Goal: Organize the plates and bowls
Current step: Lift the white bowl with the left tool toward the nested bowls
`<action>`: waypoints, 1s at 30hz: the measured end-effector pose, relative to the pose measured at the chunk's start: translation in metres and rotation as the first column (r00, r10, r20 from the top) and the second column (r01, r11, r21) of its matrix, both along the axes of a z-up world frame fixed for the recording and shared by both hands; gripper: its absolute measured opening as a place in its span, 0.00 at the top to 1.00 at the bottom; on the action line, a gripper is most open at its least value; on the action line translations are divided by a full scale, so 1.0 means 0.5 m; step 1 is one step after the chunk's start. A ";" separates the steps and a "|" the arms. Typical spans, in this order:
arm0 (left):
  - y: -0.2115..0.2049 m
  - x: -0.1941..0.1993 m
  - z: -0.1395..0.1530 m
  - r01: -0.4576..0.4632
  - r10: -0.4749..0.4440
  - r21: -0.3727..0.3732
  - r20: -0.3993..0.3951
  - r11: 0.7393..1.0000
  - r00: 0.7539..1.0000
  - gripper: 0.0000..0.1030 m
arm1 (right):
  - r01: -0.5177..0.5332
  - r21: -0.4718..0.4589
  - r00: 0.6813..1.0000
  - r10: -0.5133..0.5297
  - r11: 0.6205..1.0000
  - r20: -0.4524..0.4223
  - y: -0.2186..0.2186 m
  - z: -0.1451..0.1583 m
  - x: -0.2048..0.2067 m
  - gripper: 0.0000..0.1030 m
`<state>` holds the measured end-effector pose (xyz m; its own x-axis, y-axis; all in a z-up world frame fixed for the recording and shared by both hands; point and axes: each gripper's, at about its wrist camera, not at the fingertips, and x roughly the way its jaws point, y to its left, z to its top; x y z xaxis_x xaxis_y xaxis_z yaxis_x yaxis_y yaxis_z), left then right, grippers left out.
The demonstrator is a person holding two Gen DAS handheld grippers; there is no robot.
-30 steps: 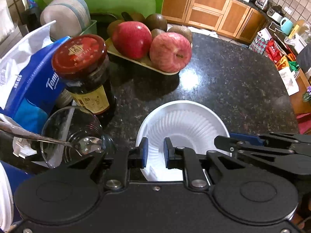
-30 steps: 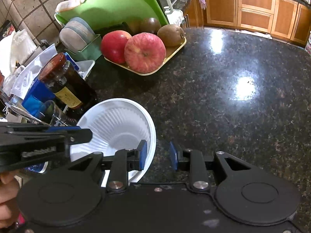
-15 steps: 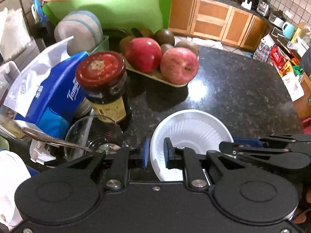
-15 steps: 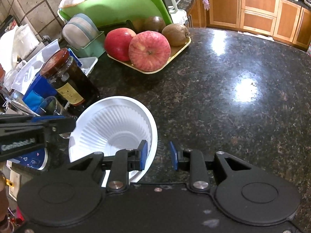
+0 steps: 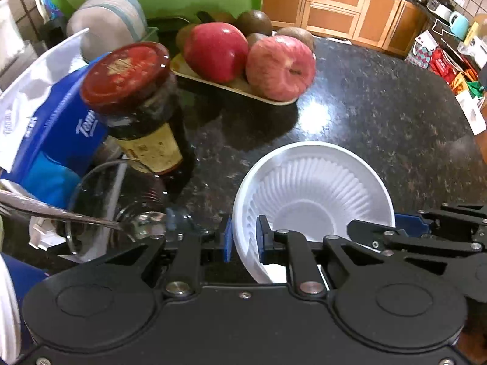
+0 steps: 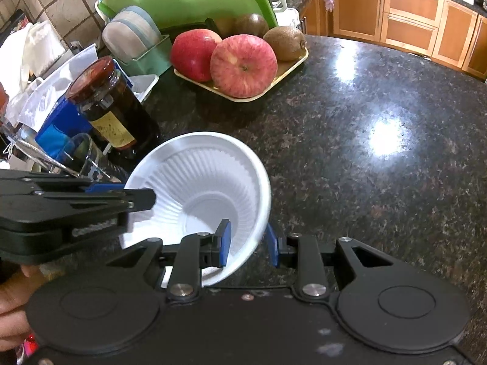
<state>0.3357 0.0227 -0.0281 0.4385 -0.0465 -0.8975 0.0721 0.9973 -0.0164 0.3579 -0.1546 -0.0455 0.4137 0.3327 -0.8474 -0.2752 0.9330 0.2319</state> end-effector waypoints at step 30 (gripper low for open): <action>-0.016 -0.284 0.231 0.175 -0.154 -0.064 0.242 0.983 0.958 0.78 | 0.117 0.082 0.946 -0.136 0.990 0.295 -0.078 0.271 -0.397 0.78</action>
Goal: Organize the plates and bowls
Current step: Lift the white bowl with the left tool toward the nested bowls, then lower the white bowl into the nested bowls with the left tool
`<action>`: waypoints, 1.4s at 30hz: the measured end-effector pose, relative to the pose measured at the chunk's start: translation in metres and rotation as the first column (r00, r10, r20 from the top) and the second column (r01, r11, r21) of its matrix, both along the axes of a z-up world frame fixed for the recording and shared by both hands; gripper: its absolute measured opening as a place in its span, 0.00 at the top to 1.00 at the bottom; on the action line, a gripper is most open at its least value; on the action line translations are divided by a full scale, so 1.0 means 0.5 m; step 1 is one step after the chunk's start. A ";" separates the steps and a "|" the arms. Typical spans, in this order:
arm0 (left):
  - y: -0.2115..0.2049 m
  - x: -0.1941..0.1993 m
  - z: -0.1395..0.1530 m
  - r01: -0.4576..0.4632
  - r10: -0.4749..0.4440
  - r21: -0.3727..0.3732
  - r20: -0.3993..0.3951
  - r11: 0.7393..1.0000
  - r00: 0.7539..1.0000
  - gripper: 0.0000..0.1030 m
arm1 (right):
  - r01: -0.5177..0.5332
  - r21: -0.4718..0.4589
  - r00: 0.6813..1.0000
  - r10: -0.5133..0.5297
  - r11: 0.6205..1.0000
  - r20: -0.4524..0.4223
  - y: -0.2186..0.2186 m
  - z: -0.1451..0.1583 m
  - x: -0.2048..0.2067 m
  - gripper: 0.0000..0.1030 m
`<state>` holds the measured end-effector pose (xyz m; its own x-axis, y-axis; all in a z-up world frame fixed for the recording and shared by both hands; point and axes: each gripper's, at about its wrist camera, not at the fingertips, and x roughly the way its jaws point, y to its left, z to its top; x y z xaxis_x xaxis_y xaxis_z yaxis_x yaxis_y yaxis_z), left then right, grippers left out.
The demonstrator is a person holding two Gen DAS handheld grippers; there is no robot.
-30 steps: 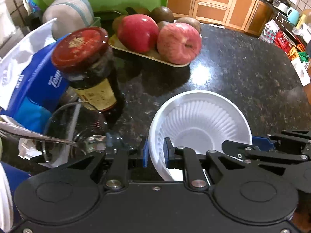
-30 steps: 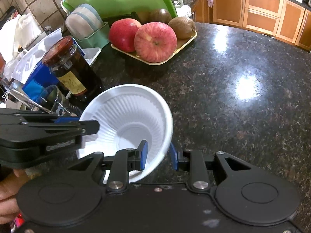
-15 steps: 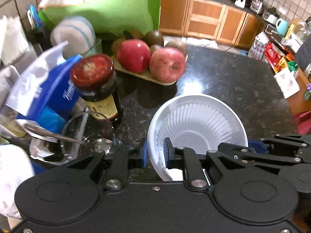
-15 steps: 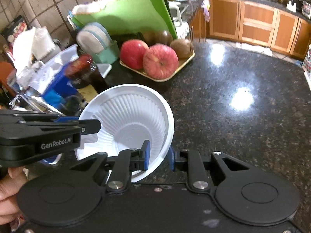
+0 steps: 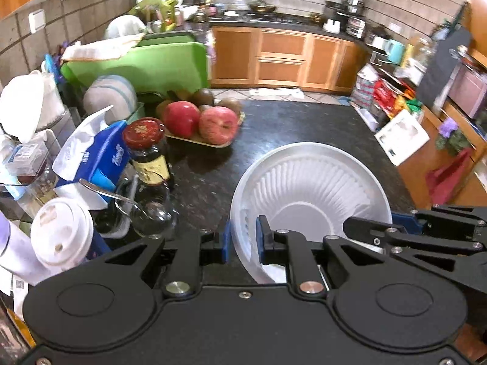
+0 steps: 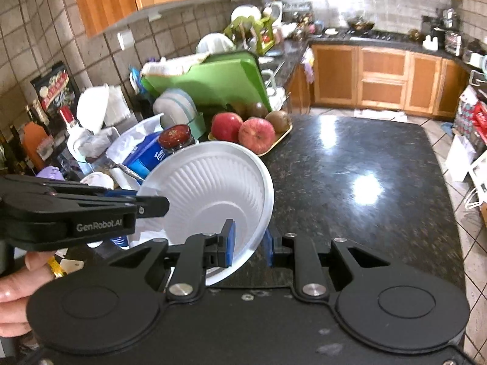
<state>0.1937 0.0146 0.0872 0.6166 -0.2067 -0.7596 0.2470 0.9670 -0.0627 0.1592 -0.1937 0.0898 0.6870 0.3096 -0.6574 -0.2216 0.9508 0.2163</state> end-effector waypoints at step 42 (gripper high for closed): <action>-0.154 -0.178 -0.158 0.070 -0.069 0.011 -0.108 0.997 0.992 0.78 | 0.113 -0.012 0.992 -0.114 0.993 -0.053 -0.148 -0.176 -0.265 0.76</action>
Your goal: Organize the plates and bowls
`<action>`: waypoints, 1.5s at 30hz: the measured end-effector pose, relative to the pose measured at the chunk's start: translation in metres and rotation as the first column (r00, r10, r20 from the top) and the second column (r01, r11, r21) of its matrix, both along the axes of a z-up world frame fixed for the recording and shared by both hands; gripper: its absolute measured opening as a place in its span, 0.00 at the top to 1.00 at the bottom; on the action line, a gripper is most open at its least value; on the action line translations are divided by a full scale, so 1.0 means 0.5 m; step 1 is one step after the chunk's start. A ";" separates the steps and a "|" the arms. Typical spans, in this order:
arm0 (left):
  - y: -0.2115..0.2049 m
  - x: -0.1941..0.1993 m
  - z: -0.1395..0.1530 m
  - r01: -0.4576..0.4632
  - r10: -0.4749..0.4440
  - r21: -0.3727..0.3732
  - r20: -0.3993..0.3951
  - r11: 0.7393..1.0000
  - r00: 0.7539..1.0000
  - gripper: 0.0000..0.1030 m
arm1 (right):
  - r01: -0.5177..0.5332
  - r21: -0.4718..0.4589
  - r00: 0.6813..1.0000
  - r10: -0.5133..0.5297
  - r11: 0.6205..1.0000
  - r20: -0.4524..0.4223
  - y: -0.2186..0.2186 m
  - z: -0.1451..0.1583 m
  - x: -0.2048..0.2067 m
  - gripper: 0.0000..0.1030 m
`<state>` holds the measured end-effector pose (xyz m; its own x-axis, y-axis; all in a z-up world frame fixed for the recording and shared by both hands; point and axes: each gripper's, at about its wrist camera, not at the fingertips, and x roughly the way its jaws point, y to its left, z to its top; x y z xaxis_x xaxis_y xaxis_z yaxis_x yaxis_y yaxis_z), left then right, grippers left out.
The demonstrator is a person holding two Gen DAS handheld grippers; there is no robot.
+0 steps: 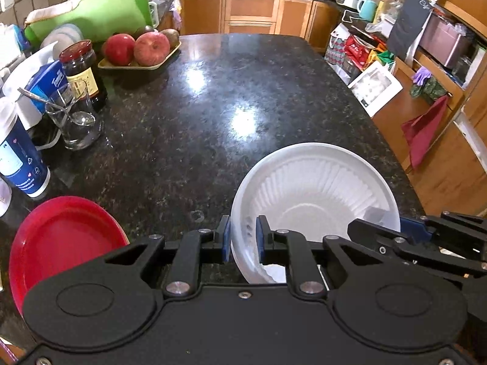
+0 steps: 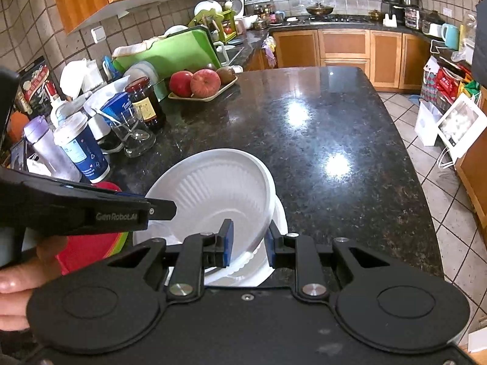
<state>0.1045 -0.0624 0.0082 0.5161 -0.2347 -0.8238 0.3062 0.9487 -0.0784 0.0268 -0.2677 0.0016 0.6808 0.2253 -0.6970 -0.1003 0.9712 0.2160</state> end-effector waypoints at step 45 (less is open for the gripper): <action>0.014 -0.006 0.015 -0.030 0.030 -0.019 0.006 0.999 1.000 0.78 | 0.062 -0.024 0.998 -0.062 0.998 0.020 -0.034 -0.005 0.004 0.76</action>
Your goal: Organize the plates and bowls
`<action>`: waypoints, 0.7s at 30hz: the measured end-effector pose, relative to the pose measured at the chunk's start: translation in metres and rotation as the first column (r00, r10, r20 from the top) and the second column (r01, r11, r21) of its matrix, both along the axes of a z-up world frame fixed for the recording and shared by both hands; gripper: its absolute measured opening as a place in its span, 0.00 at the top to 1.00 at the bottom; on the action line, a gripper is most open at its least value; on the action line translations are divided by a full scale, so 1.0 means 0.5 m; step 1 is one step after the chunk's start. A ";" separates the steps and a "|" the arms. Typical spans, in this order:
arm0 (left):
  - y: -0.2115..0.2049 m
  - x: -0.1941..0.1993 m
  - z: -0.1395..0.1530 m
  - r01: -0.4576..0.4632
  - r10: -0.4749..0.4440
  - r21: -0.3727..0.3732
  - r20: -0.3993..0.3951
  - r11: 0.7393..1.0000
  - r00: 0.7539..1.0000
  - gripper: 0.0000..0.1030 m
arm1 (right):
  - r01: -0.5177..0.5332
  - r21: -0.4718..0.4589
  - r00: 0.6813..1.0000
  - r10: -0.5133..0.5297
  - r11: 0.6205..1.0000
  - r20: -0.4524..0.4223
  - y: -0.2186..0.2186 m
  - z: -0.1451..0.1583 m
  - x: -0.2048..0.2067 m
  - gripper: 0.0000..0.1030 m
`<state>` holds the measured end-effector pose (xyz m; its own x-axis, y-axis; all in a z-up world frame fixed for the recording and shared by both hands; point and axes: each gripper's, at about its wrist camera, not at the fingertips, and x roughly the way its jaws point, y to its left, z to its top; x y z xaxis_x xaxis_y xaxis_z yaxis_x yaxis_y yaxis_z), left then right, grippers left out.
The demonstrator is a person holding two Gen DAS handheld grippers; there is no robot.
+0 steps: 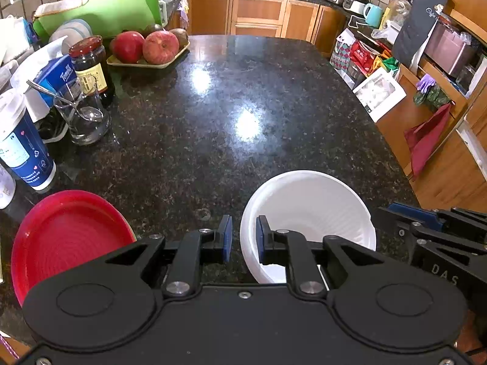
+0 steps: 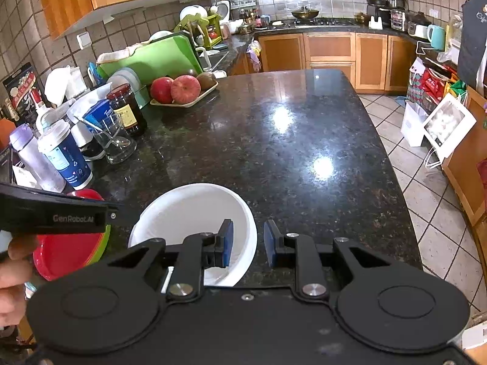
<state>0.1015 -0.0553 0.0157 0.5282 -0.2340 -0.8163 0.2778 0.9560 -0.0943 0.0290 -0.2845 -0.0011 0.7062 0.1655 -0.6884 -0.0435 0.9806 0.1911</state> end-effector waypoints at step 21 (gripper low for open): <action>0.028 -0.041 0.042 -0.042 0.051 -0.043 0.237 0.998 0.970 0.76 | 0.180 -0.152 0.872 -0.086 0.972 0.482 0.017 0.054 -0.081 0.56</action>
<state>0.0809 -0.0414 0.0367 0.7170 -0.2321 -0.6574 0.2515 0.9656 -0.0666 -0.0113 -0.2758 0.0258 0.9589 -0.0505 -0.2792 0.0512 0.9987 -0.0046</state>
